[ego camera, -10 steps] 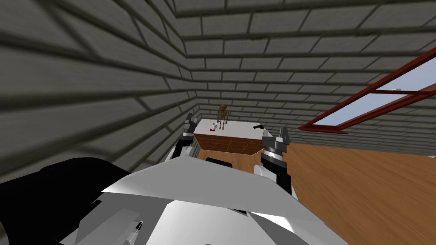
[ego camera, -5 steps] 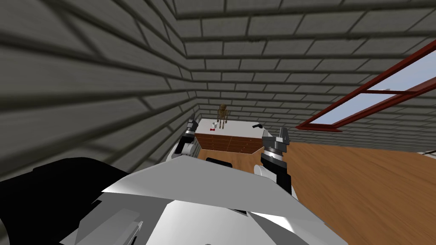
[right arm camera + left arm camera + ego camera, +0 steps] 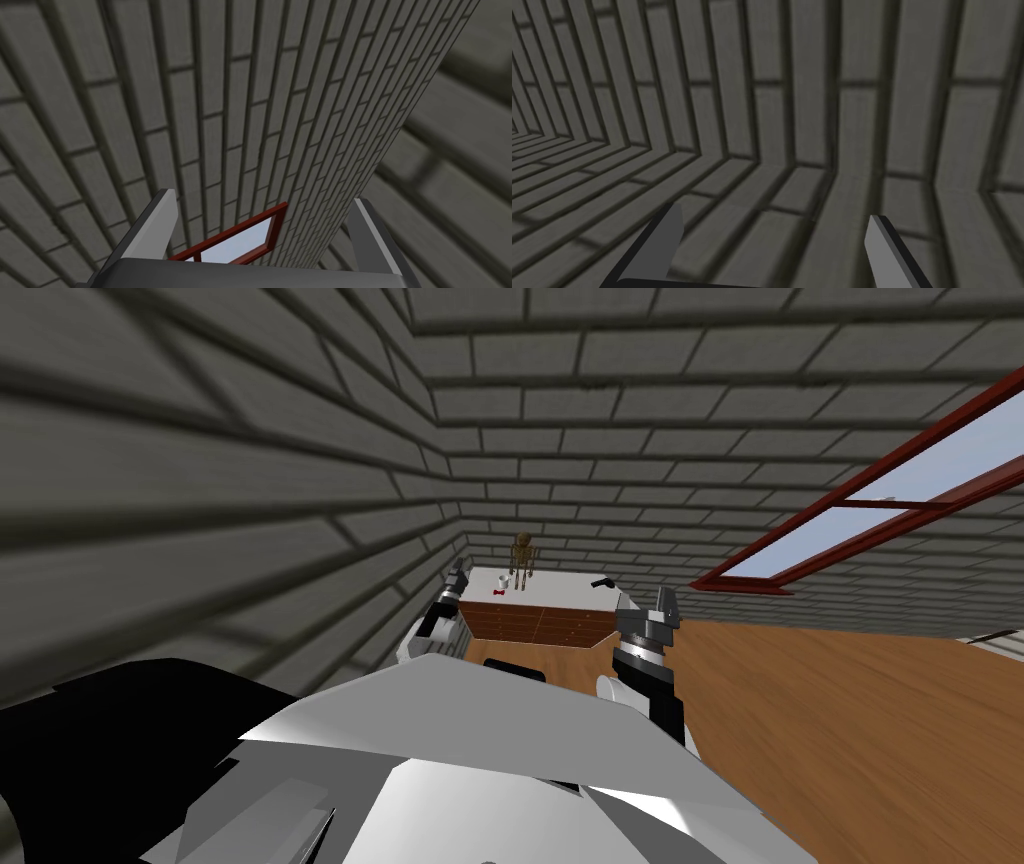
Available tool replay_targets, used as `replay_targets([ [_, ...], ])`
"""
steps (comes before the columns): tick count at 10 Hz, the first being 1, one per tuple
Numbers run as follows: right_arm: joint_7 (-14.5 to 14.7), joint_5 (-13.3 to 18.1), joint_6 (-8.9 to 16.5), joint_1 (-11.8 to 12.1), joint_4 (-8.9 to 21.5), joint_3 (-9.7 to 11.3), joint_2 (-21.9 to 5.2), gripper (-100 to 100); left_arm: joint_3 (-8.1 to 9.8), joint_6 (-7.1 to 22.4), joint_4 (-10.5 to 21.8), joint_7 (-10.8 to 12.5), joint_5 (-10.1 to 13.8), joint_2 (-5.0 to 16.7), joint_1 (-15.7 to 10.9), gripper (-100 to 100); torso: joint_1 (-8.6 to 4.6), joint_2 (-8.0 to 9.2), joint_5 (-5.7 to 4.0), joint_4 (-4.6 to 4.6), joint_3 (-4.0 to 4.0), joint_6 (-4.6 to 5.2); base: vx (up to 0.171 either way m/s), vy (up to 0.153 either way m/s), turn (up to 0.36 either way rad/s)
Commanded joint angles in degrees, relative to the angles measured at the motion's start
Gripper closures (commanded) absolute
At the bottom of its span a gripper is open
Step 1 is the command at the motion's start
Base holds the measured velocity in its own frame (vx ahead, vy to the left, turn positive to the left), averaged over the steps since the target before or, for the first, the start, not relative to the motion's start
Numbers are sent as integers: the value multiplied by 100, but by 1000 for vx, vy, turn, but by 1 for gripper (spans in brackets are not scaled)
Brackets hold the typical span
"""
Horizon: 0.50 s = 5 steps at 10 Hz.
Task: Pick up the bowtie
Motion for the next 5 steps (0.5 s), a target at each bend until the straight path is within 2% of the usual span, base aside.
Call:
replay_targets([
  [1,0,0,0,0,0,0,0,0,13,200,78,13,18,23,-79,-100,0,0,0,0,0,0,-12,13,-19],
  [2,0,0,0,0,0,0,0,0,68,421,280,57,72,104,-277,-100,-1,-1,0,0,0,-1,-12,16,-33],
  [3,0,0,0,0,0,0,0,0,68,500,280,57,72,104,-277,-100,1,-2,0,0,-1,0,-8,13,-28],
  [4,0,0,0,0,0,0,0,0,123,745,493,108,127,187,-484,-100,0,-3,0,-1,-1,-1,-6,11,-58],
  [5,0,0,0,0,0,0,0,0,123,815,493,108,127,187,-484,-100,-2,-4,0,-1,-2,0,-5,9,-27],
])
